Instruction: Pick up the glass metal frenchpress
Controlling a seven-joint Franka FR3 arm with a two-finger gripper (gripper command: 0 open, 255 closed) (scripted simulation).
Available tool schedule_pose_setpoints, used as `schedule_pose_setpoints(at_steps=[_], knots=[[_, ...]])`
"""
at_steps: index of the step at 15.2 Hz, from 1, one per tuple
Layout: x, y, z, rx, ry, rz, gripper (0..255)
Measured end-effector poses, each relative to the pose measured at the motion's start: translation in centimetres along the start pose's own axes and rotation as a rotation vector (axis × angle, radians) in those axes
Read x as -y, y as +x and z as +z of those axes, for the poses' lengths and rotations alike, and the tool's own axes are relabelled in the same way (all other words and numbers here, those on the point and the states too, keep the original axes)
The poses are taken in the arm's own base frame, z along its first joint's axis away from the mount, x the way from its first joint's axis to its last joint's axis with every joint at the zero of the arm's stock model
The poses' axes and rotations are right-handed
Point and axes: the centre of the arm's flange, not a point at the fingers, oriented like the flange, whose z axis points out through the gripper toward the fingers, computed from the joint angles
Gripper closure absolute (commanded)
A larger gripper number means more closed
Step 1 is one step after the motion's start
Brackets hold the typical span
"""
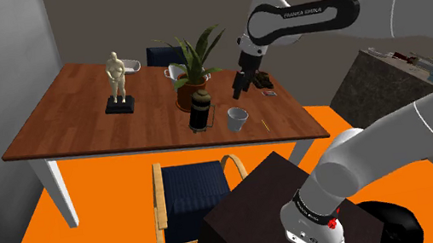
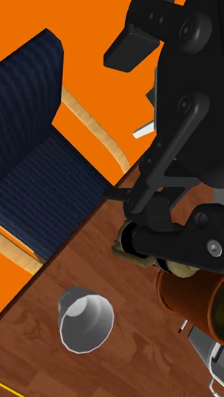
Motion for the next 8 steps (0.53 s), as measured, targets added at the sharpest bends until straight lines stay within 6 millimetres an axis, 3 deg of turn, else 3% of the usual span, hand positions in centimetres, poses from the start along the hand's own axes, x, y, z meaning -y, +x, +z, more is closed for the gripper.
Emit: schedule_pose_setpoints(at_steps=[8], knots=[[-6.3, 5.3, 6.2, 0.000, -0.028, -0.080, 0]])
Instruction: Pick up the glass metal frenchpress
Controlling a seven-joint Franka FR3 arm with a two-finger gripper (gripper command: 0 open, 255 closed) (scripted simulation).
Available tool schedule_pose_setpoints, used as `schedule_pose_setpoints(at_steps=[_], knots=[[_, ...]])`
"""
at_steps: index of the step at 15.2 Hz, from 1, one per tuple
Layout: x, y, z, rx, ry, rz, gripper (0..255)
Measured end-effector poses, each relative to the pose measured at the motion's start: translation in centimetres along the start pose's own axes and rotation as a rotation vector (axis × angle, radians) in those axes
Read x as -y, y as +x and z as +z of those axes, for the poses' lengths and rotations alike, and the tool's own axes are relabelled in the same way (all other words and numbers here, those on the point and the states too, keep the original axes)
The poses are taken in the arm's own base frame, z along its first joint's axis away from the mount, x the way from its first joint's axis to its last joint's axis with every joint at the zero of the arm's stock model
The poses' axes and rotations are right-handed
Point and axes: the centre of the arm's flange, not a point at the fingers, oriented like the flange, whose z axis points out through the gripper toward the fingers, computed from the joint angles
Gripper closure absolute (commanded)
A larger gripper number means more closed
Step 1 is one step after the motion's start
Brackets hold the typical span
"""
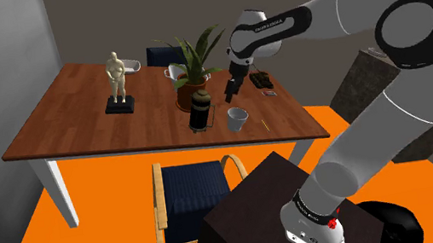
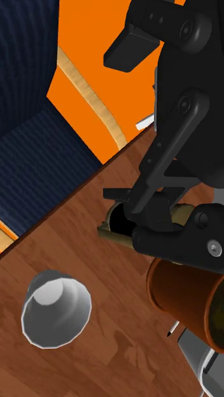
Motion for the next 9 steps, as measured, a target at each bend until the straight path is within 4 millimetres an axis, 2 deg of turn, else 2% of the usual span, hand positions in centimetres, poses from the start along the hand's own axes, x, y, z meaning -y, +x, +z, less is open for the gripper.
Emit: schedule_pose_setpoints(at_steps=[9], knots=[[-6.8, 6.3, 6.6, -0.001, -0.033, -0.089, 0]])
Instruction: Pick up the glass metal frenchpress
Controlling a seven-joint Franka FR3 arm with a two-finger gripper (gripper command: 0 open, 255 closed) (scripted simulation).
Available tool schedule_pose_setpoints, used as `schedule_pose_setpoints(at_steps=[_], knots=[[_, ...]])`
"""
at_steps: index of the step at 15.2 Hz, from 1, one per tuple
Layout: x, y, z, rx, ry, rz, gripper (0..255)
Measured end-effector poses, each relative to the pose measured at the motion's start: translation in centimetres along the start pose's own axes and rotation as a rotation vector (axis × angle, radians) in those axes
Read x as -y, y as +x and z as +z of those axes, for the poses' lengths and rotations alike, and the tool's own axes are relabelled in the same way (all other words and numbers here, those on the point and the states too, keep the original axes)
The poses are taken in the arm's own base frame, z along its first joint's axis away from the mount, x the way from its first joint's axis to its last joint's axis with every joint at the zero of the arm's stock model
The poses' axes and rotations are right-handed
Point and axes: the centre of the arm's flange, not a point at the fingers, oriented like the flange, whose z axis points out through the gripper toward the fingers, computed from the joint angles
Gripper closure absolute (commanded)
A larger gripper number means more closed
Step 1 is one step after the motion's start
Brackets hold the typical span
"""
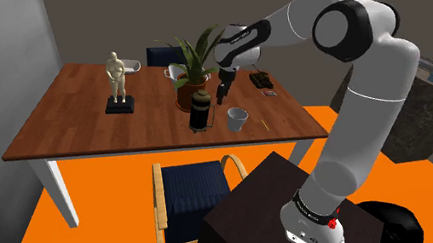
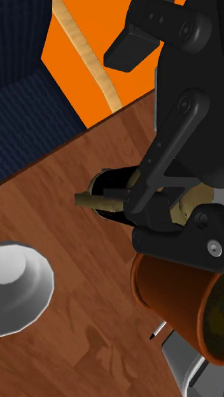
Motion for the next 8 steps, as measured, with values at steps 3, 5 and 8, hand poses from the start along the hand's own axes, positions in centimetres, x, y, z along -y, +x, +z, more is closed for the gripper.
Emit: schedule_pose_setpoints(at_steps=[3, 5, 8], knots=[[-2.3, 2.2, 2.2, 0.001, -0.011, -0.031, 0], [-3.8, 3.6, 4.1, 0.001, -0.017, -0.051, 0], [-5.6, 5.0, 5.9, 0.001, -0.025, -0.073, 0]])
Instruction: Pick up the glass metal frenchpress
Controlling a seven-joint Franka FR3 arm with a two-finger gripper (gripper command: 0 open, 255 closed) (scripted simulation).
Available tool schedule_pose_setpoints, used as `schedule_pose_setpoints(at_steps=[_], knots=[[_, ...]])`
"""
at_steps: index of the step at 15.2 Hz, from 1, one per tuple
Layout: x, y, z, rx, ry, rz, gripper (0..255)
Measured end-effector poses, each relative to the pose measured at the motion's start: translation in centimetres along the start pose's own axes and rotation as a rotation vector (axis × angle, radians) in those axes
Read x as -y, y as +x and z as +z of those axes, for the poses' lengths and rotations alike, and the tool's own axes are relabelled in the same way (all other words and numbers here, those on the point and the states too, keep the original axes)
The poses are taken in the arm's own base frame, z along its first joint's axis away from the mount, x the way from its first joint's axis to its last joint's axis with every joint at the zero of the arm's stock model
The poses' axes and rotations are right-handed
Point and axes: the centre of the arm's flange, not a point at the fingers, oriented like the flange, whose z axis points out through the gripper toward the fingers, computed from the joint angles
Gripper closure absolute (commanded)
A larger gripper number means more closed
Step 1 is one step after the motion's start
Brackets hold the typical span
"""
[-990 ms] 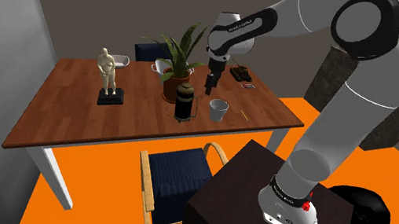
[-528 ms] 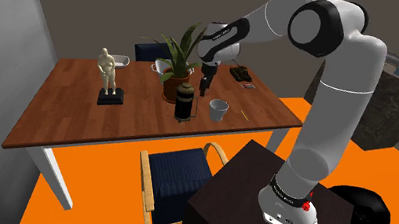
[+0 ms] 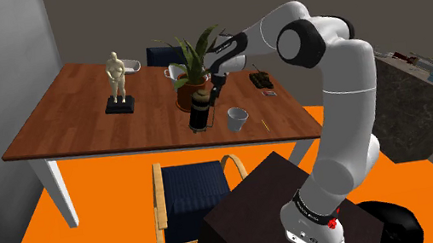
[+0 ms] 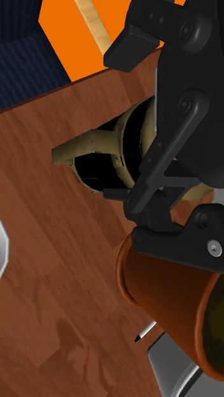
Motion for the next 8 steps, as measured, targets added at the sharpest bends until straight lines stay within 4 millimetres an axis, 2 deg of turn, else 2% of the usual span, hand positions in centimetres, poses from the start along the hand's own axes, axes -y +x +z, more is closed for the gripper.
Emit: schedule_pose_setpoints(at_steps=[7, 8], knots=[[-0.3, 0.2, 3.7, 0.000, -0.001, -0.005, 0], [-0.3, 0.2, 3.9, 0.000, -0.001, -0.005, 255]])
